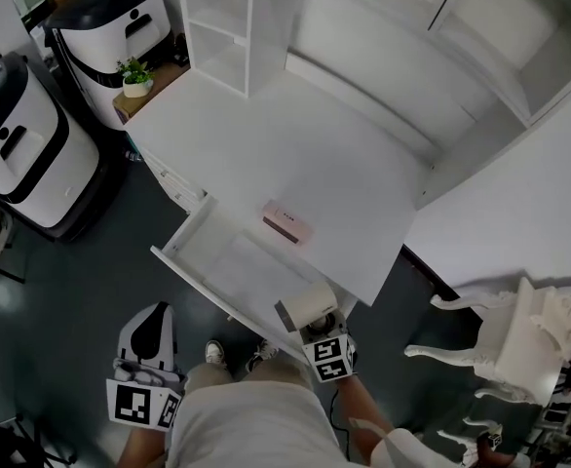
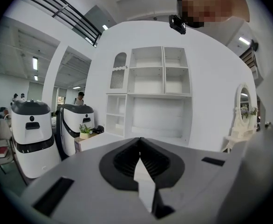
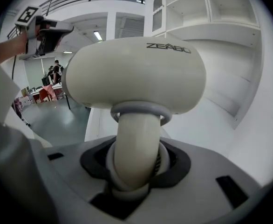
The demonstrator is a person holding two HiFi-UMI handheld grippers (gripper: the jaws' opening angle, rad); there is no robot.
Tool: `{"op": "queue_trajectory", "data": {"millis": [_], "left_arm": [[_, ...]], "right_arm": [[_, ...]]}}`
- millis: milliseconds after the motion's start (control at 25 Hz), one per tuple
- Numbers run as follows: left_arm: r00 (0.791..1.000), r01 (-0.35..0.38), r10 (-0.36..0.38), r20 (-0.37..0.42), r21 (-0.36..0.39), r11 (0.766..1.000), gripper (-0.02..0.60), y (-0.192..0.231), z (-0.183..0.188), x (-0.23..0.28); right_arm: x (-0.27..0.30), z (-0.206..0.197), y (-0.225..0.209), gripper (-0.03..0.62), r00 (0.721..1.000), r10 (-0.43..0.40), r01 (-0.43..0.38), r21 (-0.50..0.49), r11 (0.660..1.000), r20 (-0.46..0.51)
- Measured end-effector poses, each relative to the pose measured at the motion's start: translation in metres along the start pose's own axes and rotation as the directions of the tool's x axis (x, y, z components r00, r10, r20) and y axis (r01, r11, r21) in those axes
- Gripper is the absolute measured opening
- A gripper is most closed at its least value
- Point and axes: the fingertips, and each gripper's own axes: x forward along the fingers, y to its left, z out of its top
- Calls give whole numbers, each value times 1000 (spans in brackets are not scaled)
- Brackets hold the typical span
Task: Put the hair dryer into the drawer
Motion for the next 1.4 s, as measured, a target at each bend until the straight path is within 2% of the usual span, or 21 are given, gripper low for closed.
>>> {"op": "queue_trajectory", "data": {"millis": [80, 240, 480, 760, 960, 1200, 1400], "left_arm": [[1000, -15, 15, -9, -3, 1000, 15, 4, -3, -3], [999, -42, 42, -23, -4, 999, 15, 10, -8, -10], [998, -58, 58, -39, -2, 998, 15, 12, -12, -10], [993, -106, 107, -49, 13, 994, 15, 23, -13, -20], [986, -148, 149, -76, 7, 989, 15, 31, -21, -30], [981, -179, 178, -83, -6, 984, 15, 40, -24, -38], [977, -199, 197, -82, -15, 980, 15, 44, -25, -42]], "right_arm": [[16, -8, 2, 193, 999, 22, -22, 4, 1000, -37], [48, -24, 11, 195, 992, 77, -67, 93, 993, -101], [86, -39, 18, 195, 976, 105, -111, -26, 993, -191], [126, -56, 21, 196, 951, 103, -151, -147, 978, -291], [143, -63, 25, 198, 934, 103, -180, -200, 963, -343], [156, -60, 26, 199, 921, 90, -182, -216, 959, -379], [168, -72, 28, 201, 892, 75, -196, -231, 953, -447]]}}
